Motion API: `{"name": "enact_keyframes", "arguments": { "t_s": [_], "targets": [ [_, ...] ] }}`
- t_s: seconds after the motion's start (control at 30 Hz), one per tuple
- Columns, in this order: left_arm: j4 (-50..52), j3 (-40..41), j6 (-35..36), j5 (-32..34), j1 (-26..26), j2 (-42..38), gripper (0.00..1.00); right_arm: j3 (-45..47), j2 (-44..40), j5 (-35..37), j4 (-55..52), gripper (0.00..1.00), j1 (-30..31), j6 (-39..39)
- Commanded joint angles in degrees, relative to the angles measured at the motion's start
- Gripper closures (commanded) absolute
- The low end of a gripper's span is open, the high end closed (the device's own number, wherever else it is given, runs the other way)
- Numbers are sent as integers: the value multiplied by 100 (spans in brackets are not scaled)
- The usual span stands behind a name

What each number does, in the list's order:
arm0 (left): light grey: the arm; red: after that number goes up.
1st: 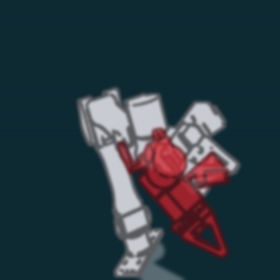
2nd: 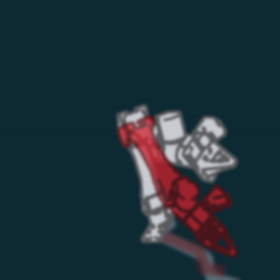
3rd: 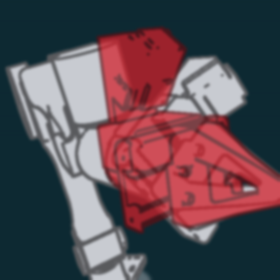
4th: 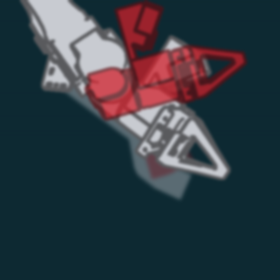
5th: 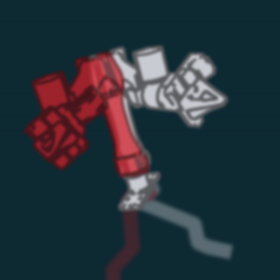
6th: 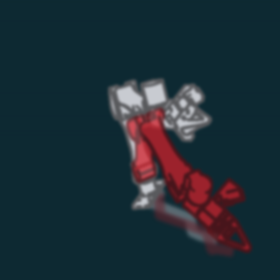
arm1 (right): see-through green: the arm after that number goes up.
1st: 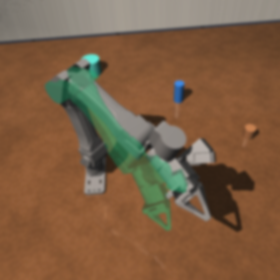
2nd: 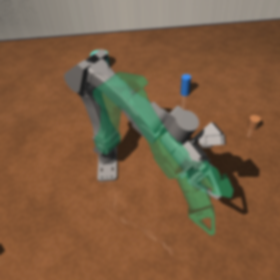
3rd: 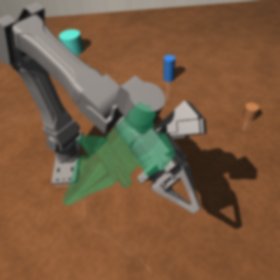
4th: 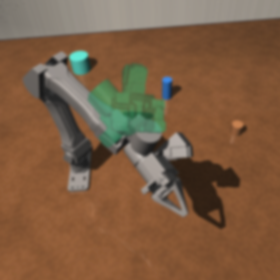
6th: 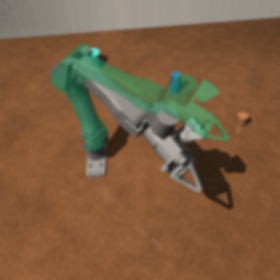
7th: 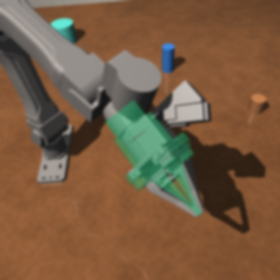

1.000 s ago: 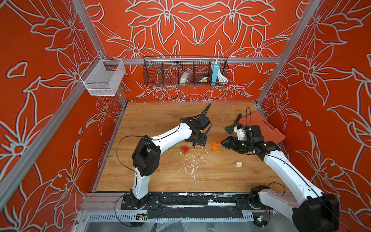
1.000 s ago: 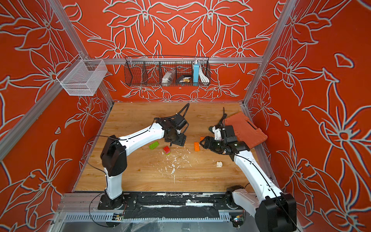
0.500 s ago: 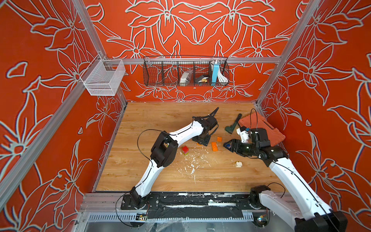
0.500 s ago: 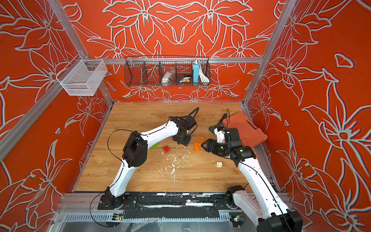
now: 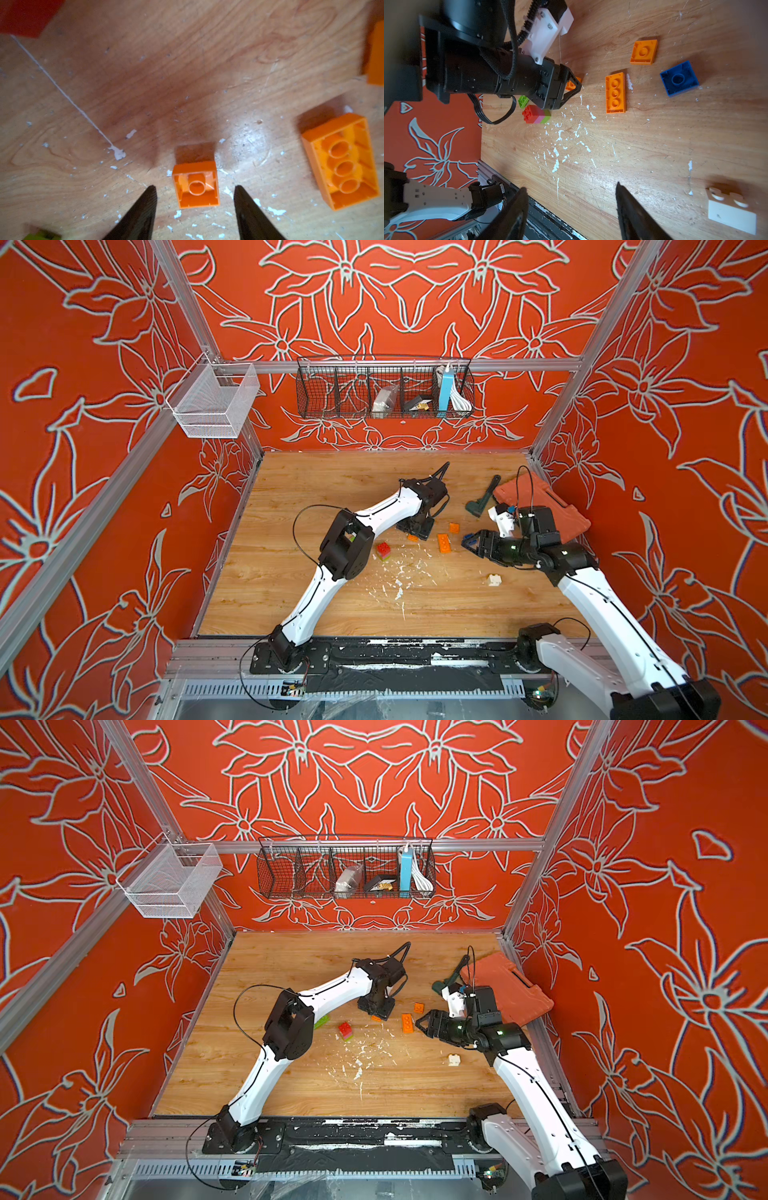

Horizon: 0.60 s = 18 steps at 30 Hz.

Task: Assemble the letter r with lego
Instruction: Pick up the lego brick from the center of the board.

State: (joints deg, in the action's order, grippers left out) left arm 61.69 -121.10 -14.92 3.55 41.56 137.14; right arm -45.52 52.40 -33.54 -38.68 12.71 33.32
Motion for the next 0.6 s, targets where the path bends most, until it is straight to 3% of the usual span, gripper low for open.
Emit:
{"name": "enact_keyframes", "arguments": {
  "t_s": [0.0,0.57],
  "targets": [
    [235,-116,110,-84,-16,136,41,-1,-40,-62,-93,32,-53,-100],
    [273,-45,130,-258,-16,272,56,21,8,-49,-166,32,-56,-168]
  ]
}}
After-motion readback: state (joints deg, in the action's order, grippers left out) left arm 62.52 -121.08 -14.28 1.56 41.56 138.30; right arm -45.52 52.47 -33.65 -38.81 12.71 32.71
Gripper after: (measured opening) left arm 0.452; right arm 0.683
